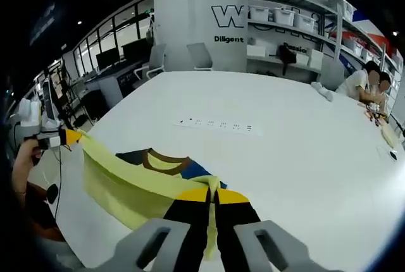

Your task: Fold the garment on the visible template until the final outline fits inside the template.

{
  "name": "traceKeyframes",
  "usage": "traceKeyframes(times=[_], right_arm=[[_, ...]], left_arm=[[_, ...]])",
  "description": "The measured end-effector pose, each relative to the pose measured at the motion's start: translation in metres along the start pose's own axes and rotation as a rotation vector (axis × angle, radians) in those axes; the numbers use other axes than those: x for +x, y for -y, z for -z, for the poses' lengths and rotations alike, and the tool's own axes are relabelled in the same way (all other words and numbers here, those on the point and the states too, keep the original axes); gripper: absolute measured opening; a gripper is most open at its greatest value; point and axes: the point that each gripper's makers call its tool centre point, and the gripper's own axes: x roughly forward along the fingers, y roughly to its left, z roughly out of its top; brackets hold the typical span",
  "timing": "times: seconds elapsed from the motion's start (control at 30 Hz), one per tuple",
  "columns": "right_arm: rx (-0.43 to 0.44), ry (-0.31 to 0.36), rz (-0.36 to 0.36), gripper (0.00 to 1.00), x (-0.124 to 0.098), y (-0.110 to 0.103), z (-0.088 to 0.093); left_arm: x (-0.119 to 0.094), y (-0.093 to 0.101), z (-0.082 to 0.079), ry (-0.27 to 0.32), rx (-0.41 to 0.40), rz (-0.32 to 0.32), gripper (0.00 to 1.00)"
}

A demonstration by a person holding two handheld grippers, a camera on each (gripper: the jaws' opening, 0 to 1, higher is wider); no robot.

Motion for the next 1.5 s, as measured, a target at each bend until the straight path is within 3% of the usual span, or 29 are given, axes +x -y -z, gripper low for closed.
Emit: traceKeyframes(times=[0.43,0.5,0.53,0.73,0.93,1.2,1.3,1.33,1.37,1.43,1.5], right_arm=[[0.053,-0.100,0.014,0.00,0.061,0.015,0.015],[0.050,-0.121,0.021,0.00,0.072,0.018,0.018],[0.048,-0.134,0.025,0.00,0.080,0.020,0.021],[0.064,-0.149,0.019,0.00,0.092,0.019,0.023],[0.113,-0.163,0.002,0.00,0.118,0.025,0.031],[0.112,-0.160,-0.025,0.00,0.134,0.027,0.044],[0.115,-0.142,-0.034,0.00,0.136,0.029,0.045],[0.079,-0.095,-0.063,0.01,0.138,0.025,0.038],[0.046,-0.064,-0.089,0.08,0.138,0.022,0.034],[-0.035,-0.038,-0.112,0.21,0.134,0.019,0.031],[-0.119,-0.034,-0.102,0.28,0.131,0.021,0.032]], left_arm=[[0.063,-0.012,0.012,-0.043,-0.026,-0.016,0.04],[0.072,-0.014,0.017,-0.059,-0.063,-0.002,0.04],[0.077,-0.015,0.021,-0.067,-0.157,0.012,0.04],[0.090,-0.024,0.026,-0.079,-0.188,0.001,0.04],[0.114,-0.028,0.045,-0.123,-0.218,0.004,0.04],[0.130,-0.029,0.059,-0.156,-0.178,-0.004,0.04],[0.131,-0.026,0.056,-0.131,-0.094,0.029,0.04],[0.131,-0.021,0.052,-0.103,-0.054,0.069,0.06],[0.129,-0.015,0.040,-0.025,-0.039,0.099,0.11],[0.122,-0.010,0.032,0.037,0.078,0.139,0.28],[0.117,-0.009,0.038,0.014,0.124,0.157,0.34]])
